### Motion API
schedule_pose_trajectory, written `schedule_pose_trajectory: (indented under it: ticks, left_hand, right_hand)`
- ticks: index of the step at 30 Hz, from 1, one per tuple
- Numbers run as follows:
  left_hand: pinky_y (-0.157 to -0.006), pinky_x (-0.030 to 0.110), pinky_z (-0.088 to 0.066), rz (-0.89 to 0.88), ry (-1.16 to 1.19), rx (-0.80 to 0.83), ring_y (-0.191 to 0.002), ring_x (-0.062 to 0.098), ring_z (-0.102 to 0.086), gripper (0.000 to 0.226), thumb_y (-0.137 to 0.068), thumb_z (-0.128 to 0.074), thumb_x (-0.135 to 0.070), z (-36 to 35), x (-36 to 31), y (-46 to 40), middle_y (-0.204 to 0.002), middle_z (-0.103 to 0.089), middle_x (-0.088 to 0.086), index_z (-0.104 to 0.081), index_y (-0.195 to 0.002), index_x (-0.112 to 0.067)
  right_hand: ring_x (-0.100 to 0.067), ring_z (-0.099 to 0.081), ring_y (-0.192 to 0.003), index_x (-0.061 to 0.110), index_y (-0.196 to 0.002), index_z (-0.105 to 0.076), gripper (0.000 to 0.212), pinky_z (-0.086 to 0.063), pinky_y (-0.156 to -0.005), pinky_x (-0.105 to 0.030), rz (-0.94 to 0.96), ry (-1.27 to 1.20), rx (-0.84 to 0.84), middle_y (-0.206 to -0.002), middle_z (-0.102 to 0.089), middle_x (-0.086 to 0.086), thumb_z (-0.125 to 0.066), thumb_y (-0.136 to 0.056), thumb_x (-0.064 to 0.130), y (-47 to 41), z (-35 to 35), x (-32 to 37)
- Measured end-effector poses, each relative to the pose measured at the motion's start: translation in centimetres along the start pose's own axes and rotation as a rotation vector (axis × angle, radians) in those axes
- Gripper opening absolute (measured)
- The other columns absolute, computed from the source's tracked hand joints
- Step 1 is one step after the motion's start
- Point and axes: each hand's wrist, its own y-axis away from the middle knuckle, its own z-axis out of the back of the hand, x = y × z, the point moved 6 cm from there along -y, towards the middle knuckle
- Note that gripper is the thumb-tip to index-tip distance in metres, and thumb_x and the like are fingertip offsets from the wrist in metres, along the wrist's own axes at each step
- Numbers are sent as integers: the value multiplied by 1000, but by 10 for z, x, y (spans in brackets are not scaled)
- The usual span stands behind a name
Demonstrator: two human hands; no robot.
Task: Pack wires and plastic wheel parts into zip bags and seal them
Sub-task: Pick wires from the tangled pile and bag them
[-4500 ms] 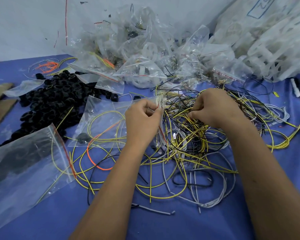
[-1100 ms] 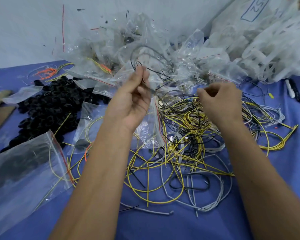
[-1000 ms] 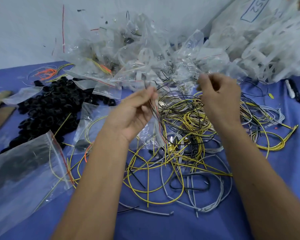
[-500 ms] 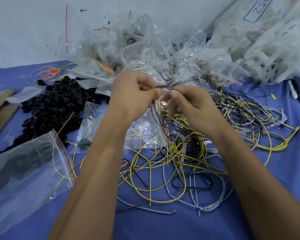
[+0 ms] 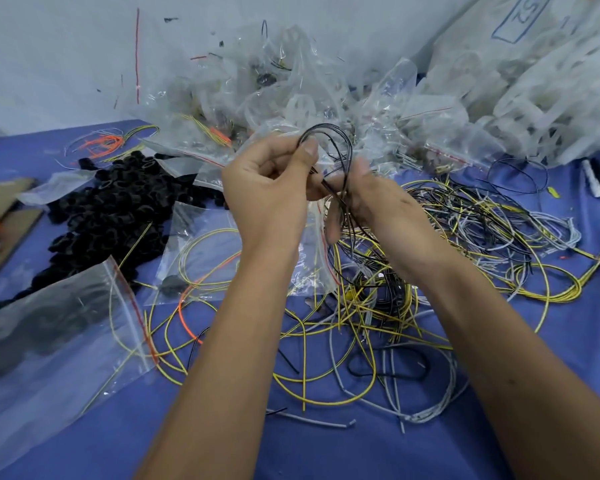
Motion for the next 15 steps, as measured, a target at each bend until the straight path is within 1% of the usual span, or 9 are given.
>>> schedule_pose_trajectory:
  ticks: [1,2,3,5,7,8,10,13,15]
  left_hand:
    - [-55,24,-55,-16,-42,7,-51,8,-64,8,-90,-73,1,2,3,1,-64,-67,3,-72,-83,-2]
    - [-58,26,-56,-30,-89,13,-54,9,-66,7,-90,-74,-1,4,6,2,-65,-69,3,-73,-83,-3]
    - [-60,28,-57,-34,-126,16,-57,11,-68,7,-89,-76,-3,5,10,5,-66,-71,3,-74,-82,-5]
    - [-65,35,-59,-19,-156,14,-64,18,-69,7,-88,-78,-6,9,19,8,-70,-73,8,-75,-81,-8]
    - [-68,39,-60,18,-135,-5,-69,25,-71,7,-87,-78,-7,14,27,11,-73,-74,13,-75,-81,-7]
    - [-67,38,-61,53,-88,-16,-69,26,-72,7,-88,-78,-5,15,31,12,-73,-74,12,-75,-82,-7]
    - [-63,28,-58,124,7,-36,-64,19,-71,9,-89,-76,-2,17,37,13,-70,-74,8,-74,-81,-7]
    - [-59,22,-55,142,4,-9,-58,13,-66,8,-91,-76,-5,15,39,14,-68,-72,4,-74,-83,-7]
    - [-57,24,-53,155,-61,9,-58,11,-63,18,-96,-72,-17,16,43,16,-68,-70,4,-71,-82,-5]
  right_hand:
    - [-15,-65,-68,33,-103,-75,65,-46,-79,-38,-30,-45,-19,-68,-71,-8,-25,-94,73,-2,1,-3]
    - [-21,-65,-65,31,-105,-74,64,-48,-76,-41,-32,-119,-22,-64,-68,-9,-32,-90,77,-2,1,-4]
    - [-24,-63,-60,26,-108,-70,59,-48,-68,-37,-16,-176,-13,-61,-65,-9,-41,-89,75,-1,0,-4]
    - [-24,-56,-48,17,-116,-61,49,-44,-50,-27,6,-191,13,-59,-59,-6,-62,-89,57,2,-3,-7]
    - [-18,-44,-44,12,-114,-60,35,-37,-42,-23,0,-143,18,-57,-49,-4,-70,-92,38,4,-8,-8]
    - [-15,-38,-45,8,-111,-61,28,-34,-41,-22,-1,-133,0,-57,-44,-2,-68,-95,30,4,-8,-8]
    - [-12,-31,-46,0,-102,-63,20,-25,-42,-22,5,-123,-73,-56,-38,0,-60,-102,20,3,-1,-6]
    - [-12,-25,-47,6,-88,-67,25,-16,-49,-34,10,-113,-163,-55,-32,-2,-53,-106,18,3,8,-3]
    - [-13,-23,-47,7,-90,-64,27,-14,-51,-34,2,-311,-179,-56,-31,-2,-47,-108,17,3,10,0]
